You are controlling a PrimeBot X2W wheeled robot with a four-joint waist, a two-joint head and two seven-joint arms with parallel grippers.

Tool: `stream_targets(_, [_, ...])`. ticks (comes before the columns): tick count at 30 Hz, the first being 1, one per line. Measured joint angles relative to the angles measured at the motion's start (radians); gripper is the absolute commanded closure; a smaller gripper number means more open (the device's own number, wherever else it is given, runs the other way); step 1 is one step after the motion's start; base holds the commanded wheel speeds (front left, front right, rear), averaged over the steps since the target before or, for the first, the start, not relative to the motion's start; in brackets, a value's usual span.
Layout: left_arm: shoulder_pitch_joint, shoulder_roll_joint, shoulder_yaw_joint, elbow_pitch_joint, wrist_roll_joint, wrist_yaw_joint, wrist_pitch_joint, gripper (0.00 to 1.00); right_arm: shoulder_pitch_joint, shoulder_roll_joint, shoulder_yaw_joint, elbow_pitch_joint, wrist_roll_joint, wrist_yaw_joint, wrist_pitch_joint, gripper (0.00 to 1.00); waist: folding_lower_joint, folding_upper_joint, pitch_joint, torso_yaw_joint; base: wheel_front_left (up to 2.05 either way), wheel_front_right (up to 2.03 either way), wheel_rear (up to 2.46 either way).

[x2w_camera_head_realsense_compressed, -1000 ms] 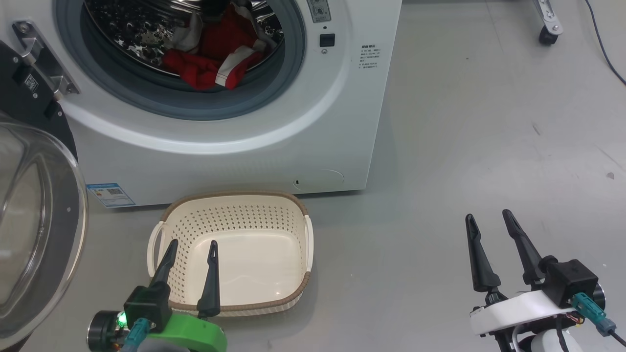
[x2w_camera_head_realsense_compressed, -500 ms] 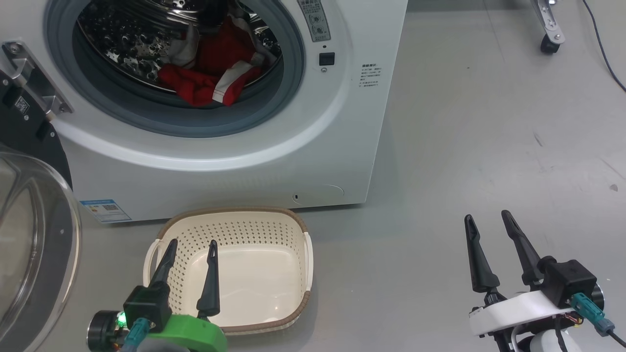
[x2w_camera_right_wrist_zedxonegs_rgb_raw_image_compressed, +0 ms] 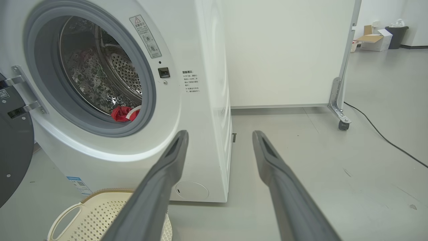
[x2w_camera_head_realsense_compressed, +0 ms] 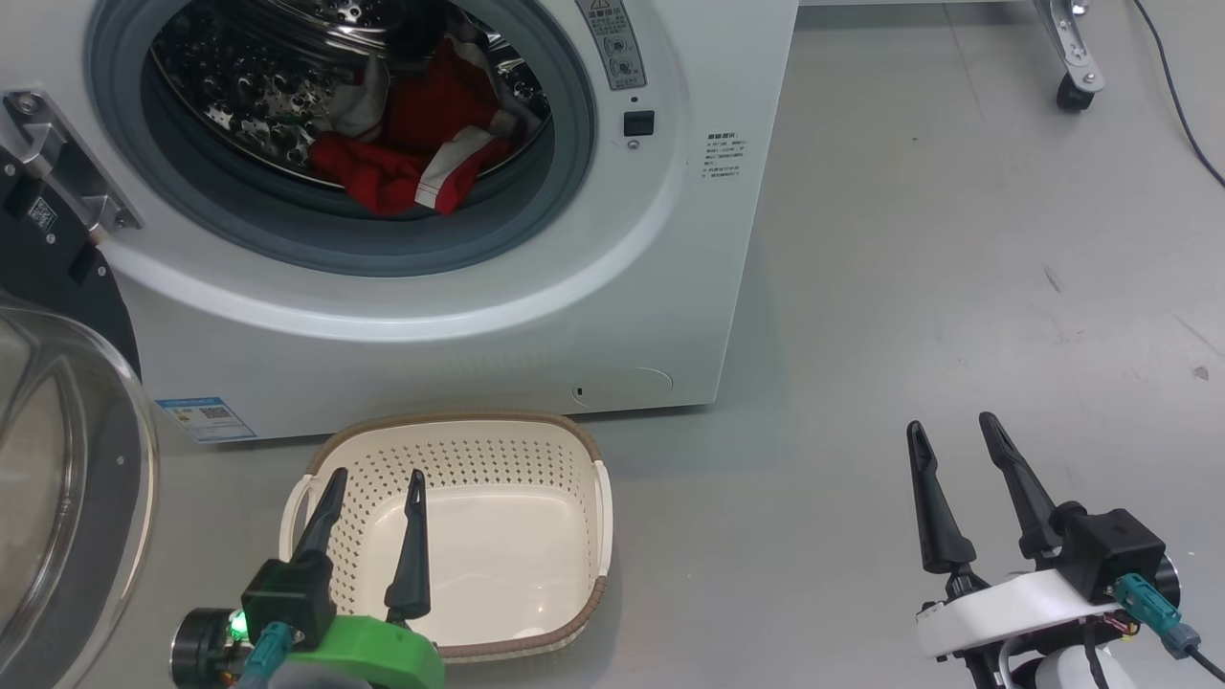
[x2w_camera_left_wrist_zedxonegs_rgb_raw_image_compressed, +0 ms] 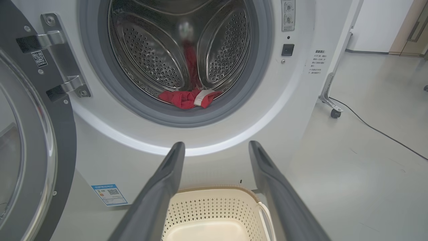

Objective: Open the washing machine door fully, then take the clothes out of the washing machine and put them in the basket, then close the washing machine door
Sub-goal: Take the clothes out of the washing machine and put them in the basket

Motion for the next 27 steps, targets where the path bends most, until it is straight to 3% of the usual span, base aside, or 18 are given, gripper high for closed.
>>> stream_targets(19, [-0.007, 0.0, -0.025, 0.007, -0.002, 0.0, 0.001, 0.0, 0.001, 0.0, 0.003, -0.005, 0.002, 0.0, 0.0, 0.0, 0.0, 0.0, 0.004, 0.003, 0.0, 0.0, 0.0])
stream_targets(27, [-0.098, 0.0, -0.037, 0.007, -0.004, 0.0, 0.001, 0.0, -0.002, 0.0, 0.025, -0.029, -0.001, 0.001, 0.0, 0.0, 0.0, 0.0, 0.059, -0.001, 0.0, 0.0, 0.0])
